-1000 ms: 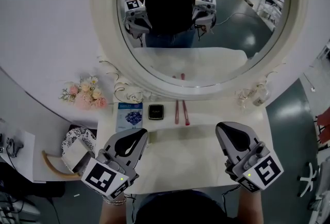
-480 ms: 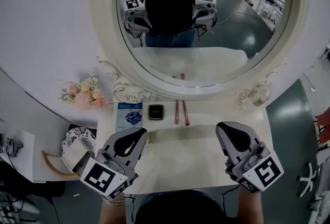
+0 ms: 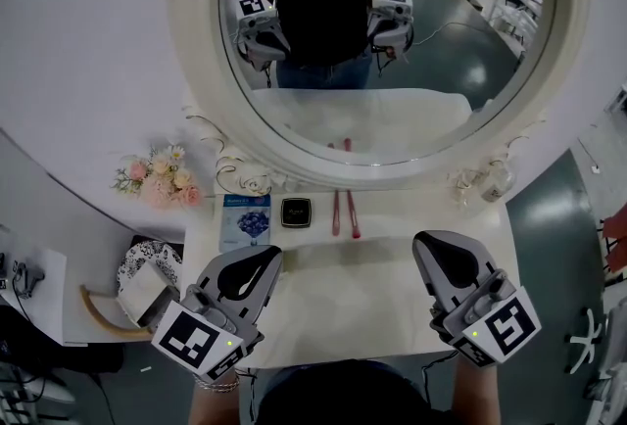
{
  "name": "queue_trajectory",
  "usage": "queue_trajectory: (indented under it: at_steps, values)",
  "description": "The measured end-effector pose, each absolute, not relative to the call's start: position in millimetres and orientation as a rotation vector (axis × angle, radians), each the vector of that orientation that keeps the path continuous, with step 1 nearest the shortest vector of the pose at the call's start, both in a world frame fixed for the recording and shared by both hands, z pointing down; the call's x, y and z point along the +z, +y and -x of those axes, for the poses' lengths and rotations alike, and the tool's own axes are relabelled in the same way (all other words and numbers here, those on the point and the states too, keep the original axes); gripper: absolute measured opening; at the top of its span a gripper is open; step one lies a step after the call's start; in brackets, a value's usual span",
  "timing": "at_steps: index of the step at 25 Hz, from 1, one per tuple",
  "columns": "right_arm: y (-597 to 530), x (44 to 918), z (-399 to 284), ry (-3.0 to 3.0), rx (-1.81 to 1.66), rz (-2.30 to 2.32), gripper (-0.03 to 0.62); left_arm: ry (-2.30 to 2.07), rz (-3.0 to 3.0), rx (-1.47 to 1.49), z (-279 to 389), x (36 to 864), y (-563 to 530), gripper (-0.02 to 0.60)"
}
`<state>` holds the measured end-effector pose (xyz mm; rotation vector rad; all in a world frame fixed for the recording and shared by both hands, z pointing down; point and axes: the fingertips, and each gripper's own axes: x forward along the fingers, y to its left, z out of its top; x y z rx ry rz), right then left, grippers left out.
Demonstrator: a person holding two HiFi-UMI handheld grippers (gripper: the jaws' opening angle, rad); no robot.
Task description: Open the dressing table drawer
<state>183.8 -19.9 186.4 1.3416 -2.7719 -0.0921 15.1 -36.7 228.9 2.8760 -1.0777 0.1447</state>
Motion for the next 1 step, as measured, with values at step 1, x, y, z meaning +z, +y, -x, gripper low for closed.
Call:
queue_trajectory:
  at_steps: [1]
  values:
    - [-20.5, 187.6, -184.7, -2.766, -0.093, -1.343, 0.018, -1.078, -2.878, 0.149, -15.1, 229.0, -36.5, 0.017]
